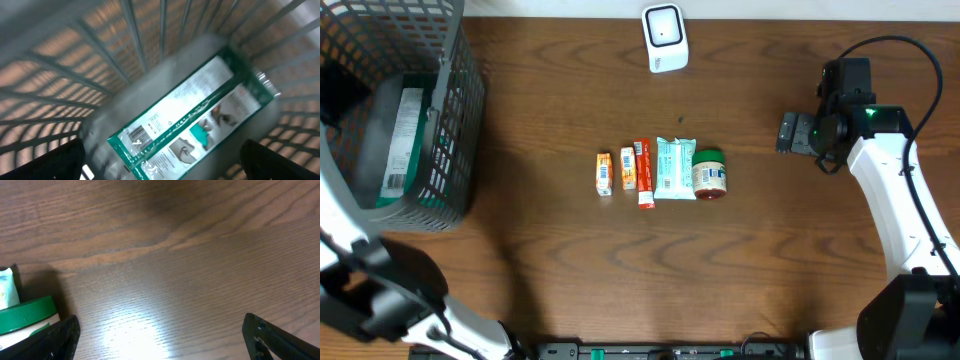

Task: Scan the item barcode
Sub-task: 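Reach the left gripper into the basket toward the green-white gloves pack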

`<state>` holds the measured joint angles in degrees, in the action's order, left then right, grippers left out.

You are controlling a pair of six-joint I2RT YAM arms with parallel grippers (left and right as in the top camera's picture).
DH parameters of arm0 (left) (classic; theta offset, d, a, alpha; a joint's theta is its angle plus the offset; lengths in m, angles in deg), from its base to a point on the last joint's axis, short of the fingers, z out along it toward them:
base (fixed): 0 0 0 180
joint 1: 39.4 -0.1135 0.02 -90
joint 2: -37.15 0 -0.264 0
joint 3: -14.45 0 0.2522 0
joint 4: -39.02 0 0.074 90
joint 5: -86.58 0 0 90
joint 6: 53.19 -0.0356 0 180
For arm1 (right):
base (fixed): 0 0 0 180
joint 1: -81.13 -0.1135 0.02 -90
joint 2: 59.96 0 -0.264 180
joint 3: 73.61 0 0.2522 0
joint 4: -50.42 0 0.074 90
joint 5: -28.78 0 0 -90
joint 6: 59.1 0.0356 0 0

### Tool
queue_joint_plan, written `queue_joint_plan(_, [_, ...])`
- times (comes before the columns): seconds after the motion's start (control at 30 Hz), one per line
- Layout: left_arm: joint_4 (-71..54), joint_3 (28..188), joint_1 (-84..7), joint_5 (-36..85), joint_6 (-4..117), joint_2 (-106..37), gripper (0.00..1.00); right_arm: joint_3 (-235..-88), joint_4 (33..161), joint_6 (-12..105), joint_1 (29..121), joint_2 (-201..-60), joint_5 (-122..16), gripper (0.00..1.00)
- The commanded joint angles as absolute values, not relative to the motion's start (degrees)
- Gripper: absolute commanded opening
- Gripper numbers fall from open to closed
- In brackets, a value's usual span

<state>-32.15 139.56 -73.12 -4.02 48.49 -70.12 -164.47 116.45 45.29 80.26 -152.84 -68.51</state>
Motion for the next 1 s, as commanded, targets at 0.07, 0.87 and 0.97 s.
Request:
queue_joint_plan(0.07, [-33.4,139.8,-73.8,2.6,42.5,-77.5,1.00,-165.2,116.5,44.6,80.3,-152.6,-68.6,0.99])
queue_joint_plan(0.87, [-32.9,133.9,-73.9,-2.7,41.7,-89.3,1.00,-165.2,116.5,44.5,80.3,-152.6,-68.6,0.99])
queue_joint_plan(0.97, [-31.3,132.4,-73.9,-3.9,41.8,-89.5,1.00,-165.2,116.5,44.5,80.3,-152.6,-68.6,0.99])
